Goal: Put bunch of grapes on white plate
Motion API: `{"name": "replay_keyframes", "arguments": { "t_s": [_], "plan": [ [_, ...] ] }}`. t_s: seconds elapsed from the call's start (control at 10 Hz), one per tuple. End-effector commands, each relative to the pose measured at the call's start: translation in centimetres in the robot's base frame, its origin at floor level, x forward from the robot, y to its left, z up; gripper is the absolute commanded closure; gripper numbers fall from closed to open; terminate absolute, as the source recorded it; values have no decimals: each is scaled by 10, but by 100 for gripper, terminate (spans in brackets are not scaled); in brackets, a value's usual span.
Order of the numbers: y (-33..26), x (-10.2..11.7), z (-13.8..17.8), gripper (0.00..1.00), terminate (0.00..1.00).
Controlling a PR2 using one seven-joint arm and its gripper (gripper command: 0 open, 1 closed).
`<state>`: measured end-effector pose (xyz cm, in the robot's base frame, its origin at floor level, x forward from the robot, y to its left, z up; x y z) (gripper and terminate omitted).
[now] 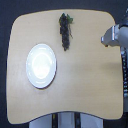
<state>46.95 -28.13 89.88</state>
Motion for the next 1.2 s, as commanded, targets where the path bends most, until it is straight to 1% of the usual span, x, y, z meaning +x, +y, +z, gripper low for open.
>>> {"name": "replay_keyframes", "arguments": {
  "t_s": [0.0,0.2,0.4,0.7,0.8,1.1],
  "plan": [
    [5,0,-1,0,0],
    [18,1,-6,0,0],
    [31,18,-5,0,0],
    [90,61,-7,0,0],
    [123,84,-11,0,0],
    [180,134,-18,0,0]
  ]
}}
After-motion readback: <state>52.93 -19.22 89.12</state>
